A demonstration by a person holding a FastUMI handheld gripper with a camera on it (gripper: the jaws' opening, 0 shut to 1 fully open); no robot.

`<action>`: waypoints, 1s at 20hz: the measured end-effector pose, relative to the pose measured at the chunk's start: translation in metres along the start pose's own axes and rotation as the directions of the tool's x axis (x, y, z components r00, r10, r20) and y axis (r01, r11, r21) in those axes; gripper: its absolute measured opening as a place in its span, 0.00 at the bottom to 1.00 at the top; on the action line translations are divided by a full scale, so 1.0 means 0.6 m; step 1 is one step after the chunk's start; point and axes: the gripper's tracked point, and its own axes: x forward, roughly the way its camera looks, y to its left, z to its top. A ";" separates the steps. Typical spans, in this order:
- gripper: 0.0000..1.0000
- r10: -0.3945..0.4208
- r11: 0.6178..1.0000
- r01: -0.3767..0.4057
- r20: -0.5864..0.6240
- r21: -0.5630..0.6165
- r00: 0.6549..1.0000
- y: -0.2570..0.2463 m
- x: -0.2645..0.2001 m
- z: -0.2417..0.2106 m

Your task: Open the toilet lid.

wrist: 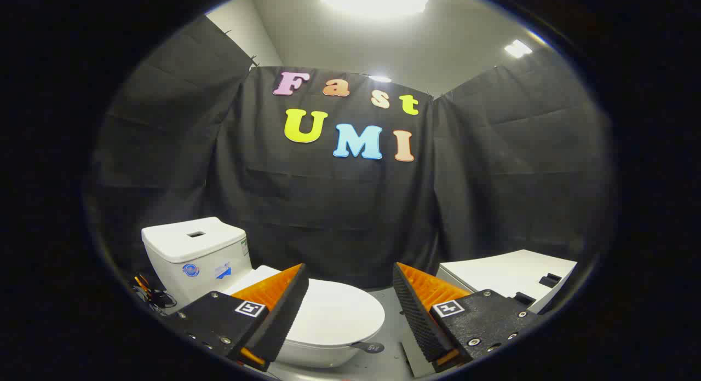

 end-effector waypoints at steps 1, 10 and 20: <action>0.95 -0.002 1.000 0.002 0.003 0.006 1.000 -0.003 0.002 0.001; 0.95 -0.020 1.000 0.020 0.009 0.008 1.000 -0.013 -0.001 0.002; 0.95 -0.014 0.997 0.013 0.008 0.071 1.000 -0.014 0.004 -0.003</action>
